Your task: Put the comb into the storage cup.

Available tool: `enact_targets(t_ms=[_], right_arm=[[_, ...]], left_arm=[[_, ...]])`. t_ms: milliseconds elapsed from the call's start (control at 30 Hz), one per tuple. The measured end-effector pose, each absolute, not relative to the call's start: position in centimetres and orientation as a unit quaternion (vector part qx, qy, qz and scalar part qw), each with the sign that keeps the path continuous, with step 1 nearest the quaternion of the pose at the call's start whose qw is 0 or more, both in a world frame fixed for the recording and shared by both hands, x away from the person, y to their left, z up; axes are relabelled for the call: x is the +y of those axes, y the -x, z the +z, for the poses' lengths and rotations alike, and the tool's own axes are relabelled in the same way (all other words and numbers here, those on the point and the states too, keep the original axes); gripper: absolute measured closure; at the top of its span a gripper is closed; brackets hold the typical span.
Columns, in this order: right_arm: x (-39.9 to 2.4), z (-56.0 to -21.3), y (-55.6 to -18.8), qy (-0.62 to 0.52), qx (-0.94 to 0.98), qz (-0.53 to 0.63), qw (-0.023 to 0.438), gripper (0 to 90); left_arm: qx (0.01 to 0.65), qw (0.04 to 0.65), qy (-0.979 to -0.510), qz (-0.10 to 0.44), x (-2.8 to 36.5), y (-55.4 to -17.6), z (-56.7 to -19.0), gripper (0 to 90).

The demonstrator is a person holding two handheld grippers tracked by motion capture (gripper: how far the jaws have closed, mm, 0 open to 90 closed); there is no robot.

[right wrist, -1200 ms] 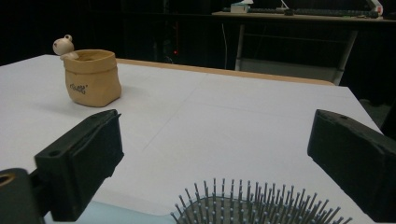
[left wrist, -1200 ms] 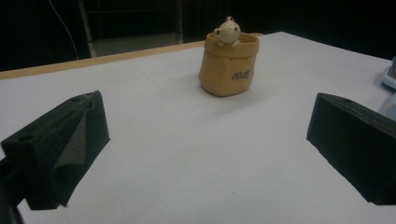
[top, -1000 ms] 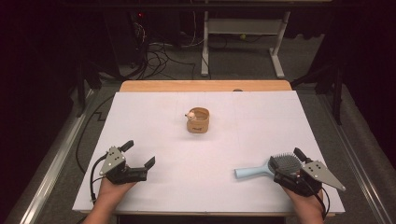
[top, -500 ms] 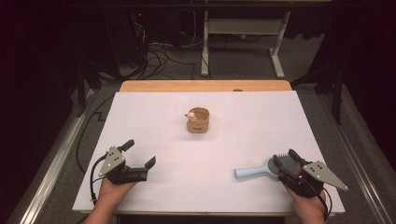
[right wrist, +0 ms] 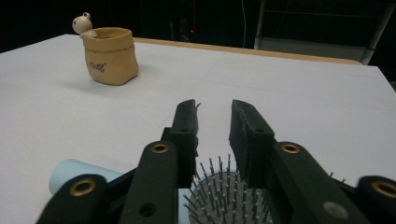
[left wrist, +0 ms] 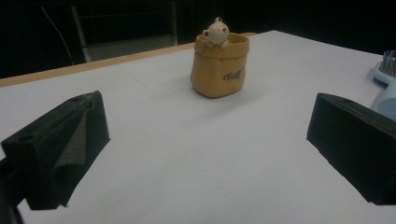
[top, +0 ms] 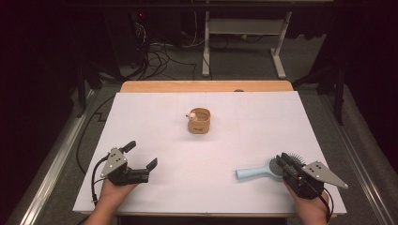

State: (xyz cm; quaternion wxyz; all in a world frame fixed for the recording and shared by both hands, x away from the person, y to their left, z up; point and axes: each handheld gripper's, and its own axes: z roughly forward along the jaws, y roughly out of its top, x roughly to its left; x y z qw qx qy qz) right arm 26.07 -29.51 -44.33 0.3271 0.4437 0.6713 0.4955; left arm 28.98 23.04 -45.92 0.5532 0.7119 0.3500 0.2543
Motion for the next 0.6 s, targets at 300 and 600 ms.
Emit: enact_targets(t_ms=[300, 600], right_arm=[[-29.6, -44.1, -25.9, -0.447, 0.673, 0.484, 0.335, 90.0], [-31.4, -43.9, -24.2, -0.466, 0.678, 0.458, 0.338, 90.0]], left_arm=[[0.351, 0.553, -0.714, 0.248, 23.0, -29.0, -46.0, 0.1], [0.353, 0.556, -0.714, 0.239, 23.1, -29.0, -45.9, 0.1]])
